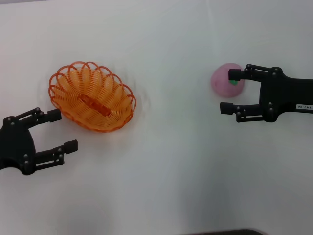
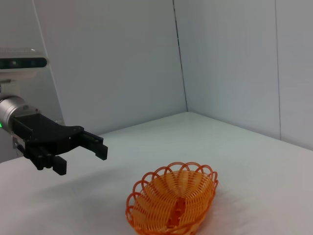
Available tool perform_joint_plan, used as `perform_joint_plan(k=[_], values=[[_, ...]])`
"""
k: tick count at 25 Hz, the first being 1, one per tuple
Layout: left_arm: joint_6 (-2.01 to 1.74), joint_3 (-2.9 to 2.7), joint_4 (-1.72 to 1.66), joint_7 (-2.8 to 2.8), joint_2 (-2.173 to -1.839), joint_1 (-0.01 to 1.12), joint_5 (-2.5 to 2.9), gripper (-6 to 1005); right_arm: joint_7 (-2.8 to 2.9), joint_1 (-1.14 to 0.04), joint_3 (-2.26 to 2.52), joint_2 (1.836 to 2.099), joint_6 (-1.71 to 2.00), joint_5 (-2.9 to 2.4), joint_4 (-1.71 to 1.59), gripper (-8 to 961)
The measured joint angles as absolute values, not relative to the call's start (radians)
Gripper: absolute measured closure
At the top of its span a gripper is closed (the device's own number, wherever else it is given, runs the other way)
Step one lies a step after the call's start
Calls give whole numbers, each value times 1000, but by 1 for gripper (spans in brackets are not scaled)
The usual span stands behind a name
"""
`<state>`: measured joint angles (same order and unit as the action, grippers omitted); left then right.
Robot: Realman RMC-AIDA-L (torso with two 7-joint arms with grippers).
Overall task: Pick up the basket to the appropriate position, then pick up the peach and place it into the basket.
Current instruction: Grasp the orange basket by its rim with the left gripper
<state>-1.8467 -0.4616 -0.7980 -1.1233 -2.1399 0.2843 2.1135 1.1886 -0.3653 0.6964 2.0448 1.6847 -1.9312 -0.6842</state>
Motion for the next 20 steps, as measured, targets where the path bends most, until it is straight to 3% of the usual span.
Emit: perform_joint_plan(k=[20], values=[[-1848, -462, -821, -1213, -2135, 304, 2115, 175, 1190, -372, 696, 2045, 1682, -1931, -684, 11]])
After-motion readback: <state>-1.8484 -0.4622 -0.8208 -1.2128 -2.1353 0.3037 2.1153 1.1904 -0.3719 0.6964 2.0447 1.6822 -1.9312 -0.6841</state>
